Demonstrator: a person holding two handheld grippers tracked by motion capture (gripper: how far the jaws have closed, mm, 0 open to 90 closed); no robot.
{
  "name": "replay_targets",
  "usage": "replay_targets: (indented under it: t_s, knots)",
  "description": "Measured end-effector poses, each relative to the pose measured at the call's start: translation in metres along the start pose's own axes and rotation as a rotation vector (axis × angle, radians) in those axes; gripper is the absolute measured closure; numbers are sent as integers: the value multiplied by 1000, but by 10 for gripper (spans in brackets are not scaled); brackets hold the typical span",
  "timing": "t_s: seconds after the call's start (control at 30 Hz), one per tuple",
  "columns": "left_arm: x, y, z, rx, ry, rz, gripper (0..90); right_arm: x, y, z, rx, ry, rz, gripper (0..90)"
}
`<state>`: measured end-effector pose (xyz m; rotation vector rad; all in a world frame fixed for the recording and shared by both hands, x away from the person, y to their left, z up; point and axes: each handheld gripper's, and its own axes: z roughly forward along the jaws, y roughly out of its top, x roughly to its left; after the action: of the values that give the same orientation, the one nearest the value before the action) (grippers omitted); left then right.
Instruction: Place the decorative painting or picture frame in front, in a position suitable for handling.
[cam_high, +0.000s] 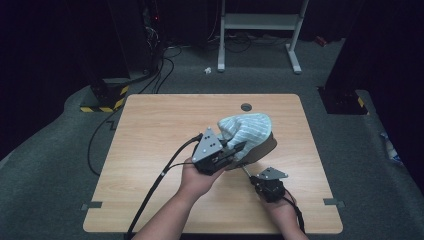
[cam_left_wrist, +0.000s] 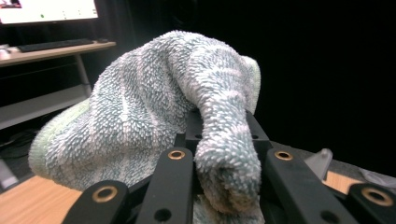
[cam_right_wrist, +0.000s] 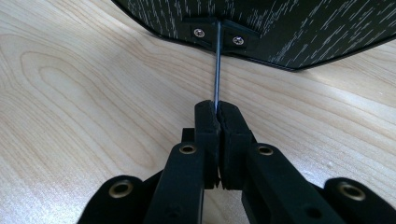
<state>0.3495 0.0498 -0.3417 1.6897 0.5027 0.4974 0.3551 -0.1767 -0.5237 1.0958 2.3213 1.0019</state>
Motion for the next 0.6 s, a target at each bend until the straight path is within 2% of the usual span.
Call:
replay_targets:
  t_s: [0.13,0.27,0.43,0.6]
  knots:
    - [-3,18,17,20,-5,17,786,-1,0,0,0,-4,-5,877]
    - [-1,26,26,52,1,-5,790,-1,0,0,-1,-5,-4,878]
    - [3,21,20,60,0,-17,793,-1,0,0,0,-4,-4,879]
    - [10,5,4,50,-4,-53,793,-2,-1,-1,2,-4,-7,881]
